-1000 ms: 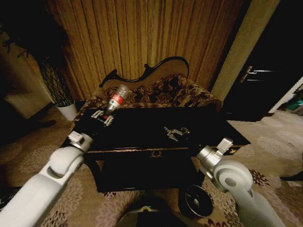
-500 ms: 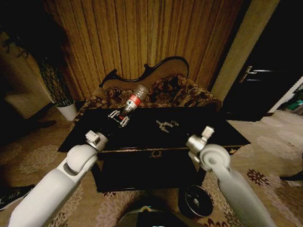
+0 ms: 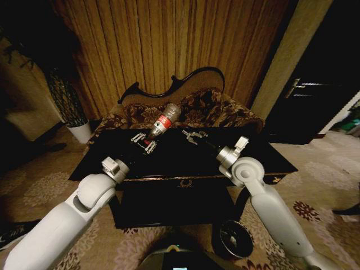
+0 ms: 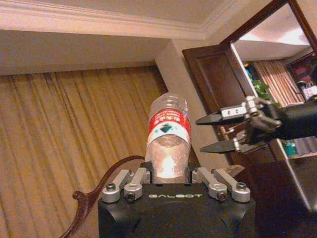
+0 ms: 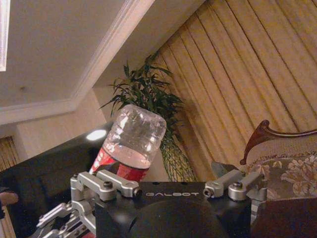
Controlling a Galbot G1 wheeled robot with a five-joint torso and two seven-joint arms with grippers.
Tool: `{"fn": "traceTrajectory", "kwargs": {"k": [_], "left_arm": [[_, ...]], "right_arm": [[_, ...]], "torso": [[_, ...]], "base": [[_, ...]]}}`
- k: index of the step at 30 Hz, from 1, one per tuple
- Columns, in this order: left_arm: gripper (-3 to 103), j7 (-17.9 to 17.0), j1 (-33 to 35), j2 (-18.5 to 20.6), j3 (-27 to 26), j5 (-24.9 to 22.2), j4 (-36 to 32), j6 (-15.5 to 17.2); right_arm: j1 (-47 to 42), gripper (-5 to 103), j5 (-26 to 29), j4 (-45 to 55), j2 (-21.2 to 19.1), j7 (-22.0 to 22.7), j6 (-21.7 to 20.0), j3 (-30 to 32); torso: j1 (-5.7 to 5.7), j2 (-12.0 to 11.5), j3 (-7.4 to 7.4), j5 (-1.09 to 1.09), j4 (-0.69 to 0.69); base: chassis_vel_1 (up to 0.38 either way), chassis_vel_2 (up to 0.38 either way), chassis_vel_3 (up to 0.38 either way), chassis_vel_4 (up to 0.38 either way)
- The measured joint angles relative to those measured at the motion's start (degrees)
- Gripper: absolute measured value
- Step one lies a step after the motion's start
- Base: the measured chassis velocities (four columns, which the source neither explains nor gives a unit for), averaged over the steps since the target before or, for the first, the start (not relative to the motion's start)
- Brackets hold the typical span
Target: Move to the front of the table and place the trash on the table into the trash bin.
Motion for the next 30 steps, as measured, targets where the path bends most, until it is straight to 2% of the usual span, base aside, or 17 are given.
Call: {"fn": "traceTrajectory", "kwargs": {"k": [18,30], "left_arm": [[32,-0.30,0.60,1.01,0.86,-0.55,-1.13,0.82],[32,-0.09,-2.09,2.64,3.93,-1.00,-0.81,0.74]], "right_arm": [[-1.10,100,0.93,1.62,0.05,-0.10,0.01,1.16],[-1.18,100,0.47,2.38,0.40,-0.12,-0.27,0.54]], "torso": [[-0.01,0.01,0.00,0.00,0.00],[-0.01,0.01,0.00,0.00,0.00]], "base": [[0.000,0.000,0.000,0.000],[0.000,0.000,0.000,0.000]]}}
